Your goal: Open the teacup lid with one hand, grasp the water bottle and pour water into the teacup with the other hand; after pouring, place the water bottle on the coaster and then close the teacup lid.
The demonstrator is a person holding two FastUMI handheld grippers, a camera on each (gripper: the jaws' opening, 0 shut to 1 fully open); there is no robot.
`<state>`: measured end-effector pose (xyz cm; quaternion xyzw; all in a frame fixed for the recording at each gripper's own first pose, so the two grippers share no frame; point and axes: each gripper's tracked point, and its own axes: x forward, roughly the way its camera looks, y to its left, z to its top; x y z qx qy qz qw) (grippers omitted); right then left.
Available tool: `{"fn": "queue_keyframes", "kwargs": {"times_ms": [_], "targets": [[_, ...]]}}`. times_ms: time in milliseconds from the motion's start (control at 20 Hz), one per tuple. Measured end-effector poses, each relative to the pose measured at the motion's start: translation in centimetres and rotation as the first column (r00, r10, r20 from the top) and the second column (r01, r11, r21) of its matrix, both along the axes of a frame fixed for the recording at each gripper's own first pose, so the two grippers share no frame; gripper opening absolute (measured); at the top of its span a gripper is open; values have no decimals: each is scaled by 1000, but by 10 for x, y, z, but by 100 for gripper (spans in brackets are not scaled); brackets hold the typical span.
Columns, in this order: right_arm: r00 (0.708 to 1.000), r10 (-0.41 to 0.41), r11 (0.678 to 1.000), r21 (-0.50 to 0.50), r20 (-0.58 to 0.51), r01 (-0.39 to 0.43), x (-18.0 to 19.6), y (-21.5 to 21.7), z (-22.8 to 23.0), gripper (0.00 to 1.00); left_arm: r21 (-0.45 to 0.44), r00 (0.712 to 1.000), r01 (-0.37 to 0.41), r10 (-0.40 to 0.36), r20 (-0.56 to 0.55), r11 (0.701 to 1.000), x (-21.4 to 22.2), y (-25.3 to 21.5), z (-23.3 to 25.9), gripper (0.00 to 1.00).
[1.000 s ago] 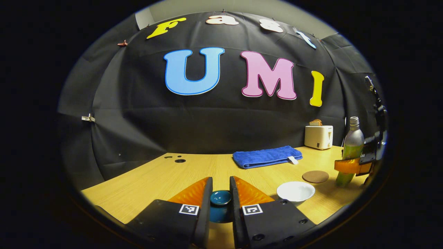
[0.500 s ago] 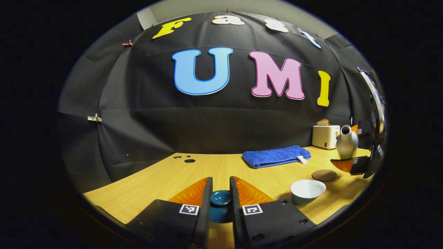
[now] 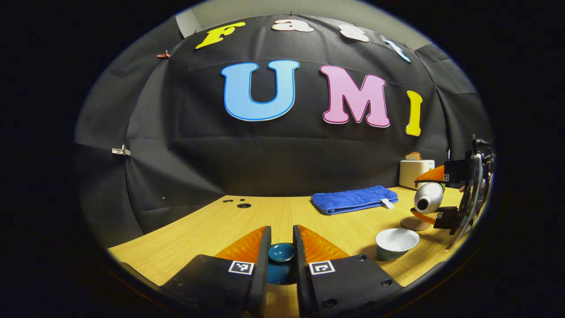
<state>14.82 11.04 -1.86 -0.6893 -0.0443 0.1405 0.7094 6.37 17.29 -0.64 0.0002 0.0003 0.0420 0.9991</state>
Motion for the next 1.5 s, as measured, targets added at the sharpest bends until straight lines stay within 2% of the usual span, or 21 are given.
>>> {"fn": "queue_keyframes", "kwargs": {"times_ms": [250, 600, 650, 700, 750, 800, 950, 1500], "targets": [[999, 49, 992, -120, 15, -47, 7, 3, 1, 74, -1, 1000, 0, 0, 0, 1000, 0, 0, 0, 31], [989, 141, 950, -287, 47, -122, 16, 17, 6, 74, -1, 1000, 1, -1, -1, 1000, -1, 1, 0, 31], [988, 147, 946, -299, 49, -126, 17, 17, 4, 70, -1, 1000, 1, -1, -1, 1000, 0, 1, 0, 31], [988, 147, 944, -306, 47, -126, 18, 16, 2, 74, 0, 1000, 1, -1, -1, 1000, -1, 0, 0, 31], [988, 149, 941, -314, 46, -127, 19, 17, 1, 71, 0, 1000, 1, -1, -1, 1000, 0, 0, 0, 31], [987, 156, 937, -322, 46, -133, 19, 19, -1, 74, 0, 1000, 1, -1, -1, 1000, 0, 0, 0, 31], [981, 189, 918, -361, 35, -164, 19, 24, -5, 74, 0, 1000, -5, 5, -1, 1000, 0, 2, 0, 31], [957, 273, 849, -491, 95, -193, 26, 40, 31, 74, -1, 1000, -4, 4, -2, 1000, 0, 2, 0, 34]]}}
